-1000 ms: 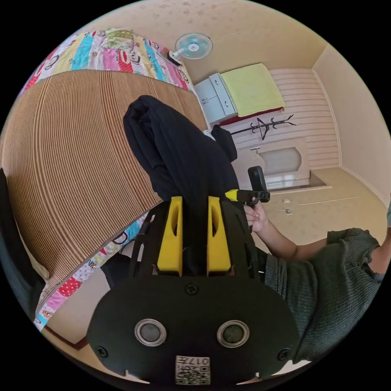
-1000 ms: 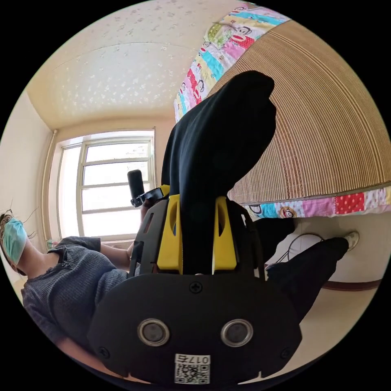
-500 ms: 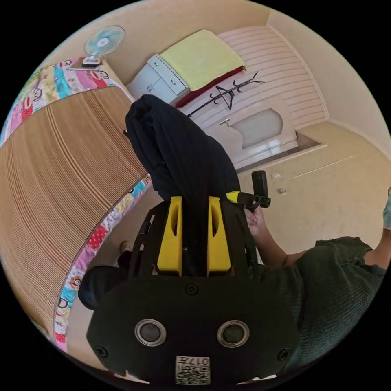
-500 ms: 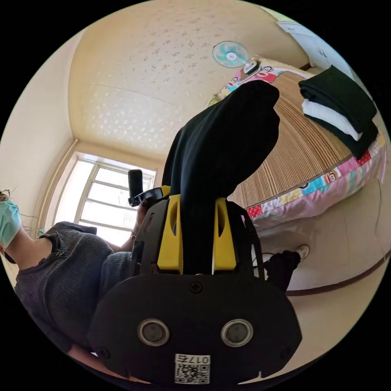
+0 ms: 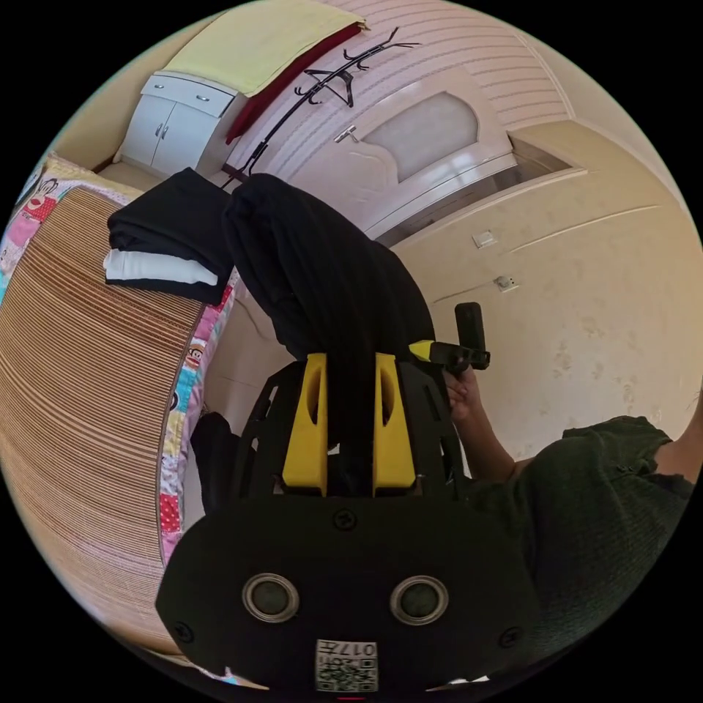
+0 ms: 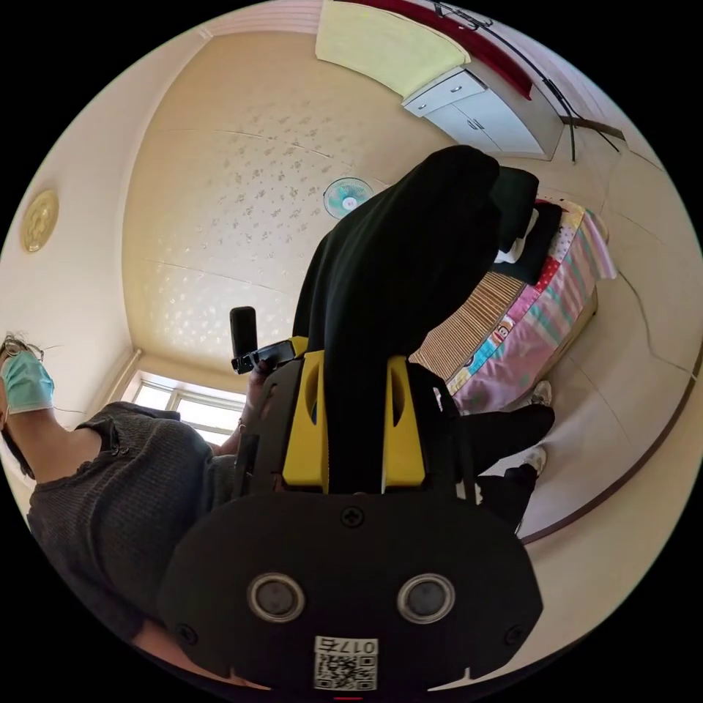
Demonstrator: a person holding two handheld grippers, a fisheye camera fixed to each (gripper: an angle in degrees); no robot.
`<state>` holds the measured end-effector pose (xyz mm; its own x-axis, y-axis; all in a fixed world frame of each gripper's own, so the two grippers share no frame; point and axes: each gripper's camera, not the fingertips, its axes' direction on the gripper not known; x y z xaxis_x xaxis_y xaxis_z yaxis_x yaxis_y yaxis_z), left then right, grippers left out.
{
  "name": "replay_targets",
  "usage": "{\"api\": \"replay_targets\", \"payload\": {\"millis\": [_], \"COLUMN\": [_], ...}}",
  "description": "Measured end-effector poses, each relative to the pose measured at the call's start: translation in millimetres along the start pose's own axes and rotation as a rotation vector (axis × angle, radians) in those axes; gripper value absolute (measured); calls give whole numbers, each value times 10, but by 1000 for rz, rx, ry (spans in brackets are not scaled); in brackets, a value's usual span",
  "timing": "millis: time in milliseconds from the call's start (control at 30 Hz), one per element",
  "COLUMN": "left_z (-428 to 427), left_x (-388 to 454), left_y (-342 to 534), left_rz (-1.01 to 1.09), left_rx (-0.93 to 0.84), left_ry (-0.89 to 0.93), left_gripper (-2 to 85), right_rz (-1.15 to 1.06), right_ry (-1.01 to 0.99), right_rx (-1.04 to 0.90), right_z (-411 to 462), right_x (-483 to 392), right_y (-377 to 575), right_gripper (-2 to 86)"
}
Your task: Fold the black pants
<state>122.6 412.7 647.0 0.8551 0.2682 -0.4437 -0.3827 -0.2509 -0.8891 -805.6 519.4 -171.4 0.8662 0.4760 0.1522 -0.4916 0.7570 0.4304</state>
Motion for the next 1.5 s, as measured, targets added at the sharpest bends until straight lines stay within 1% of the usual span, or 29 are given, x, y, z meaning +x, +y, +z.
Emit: {"api": "replay_targets", "payload": {"millis": [167,367,533,667,833,967,1033,1100,1133,1167,1200,1233,1267,1300,1333,1367,1500], "left_z": [159,68,100,275,547,717,836,1141,1247,1486,1760,1899,2101,2180,2190,2170,2057], "left_x": [-379,-726,-1225,-1550,-1874,-2146,-2360,-2700,-2788,-2972,-3166,-3261,-3396,-3443,-3437,-3361,-2829], "left_y": [-594,-1228,-1493,-1709,-2077,-2430,-2550,-2614,-2629,-2653,-2664,-2663,-2642,-2588,-2574,-2571,-2535], "left_rz": [-22,29,-56,-135,-230,-343,-467,-674,-720,-817,-939,-996,-1028,-1051,-1055,-1045,-970], "left_rx": [-3,68,127,153,206,345,400,485,495,490,435,400,420,478,494,515,489], "left_ry": [20,5,34,34,9,-39,-22,-20,-41,-111,-193,-226,-170,-92,-68,-74,-262], "left_gripper": [98,99,99,99,100,100,101,106,108,111,113,120,133,134,135,135,118], "right_rz": [-1,-76,-152,-161,-296,-307,-239,-163,-155,-161,-128,-103,-99,-124,-172,-197,-223], "right_ry": [30,30,128,133,185,134,90,84,133,183,331,388,384,392,384,378,318], "right_rx": [-8,-52,-141,-219,-346,-389,-432,-486,-542,-575,-638,-731,-756,-782,-796,-795,-774], "right_z": [286,677,1236,1525,1916,2207,2518,2856,3145,3301,3607,3869,3941,4002,4010,3994,3773], "right_x": [-483,-1161,-1764,-1842,-1923,-1706,-1325,-919,-625,-470,-120,152,222,261,238,221,225], "right_y": [-363,-993,-1403,-1611,-2160,-2721,-3088,-3316,-3411,-3434,-3434,-3384,-3369,-3353,-3346,-3341,-3285], "right_gripper": [117,119,118,118,117,122,129,138,144,147,153,162,166,170,172,172,144]}}
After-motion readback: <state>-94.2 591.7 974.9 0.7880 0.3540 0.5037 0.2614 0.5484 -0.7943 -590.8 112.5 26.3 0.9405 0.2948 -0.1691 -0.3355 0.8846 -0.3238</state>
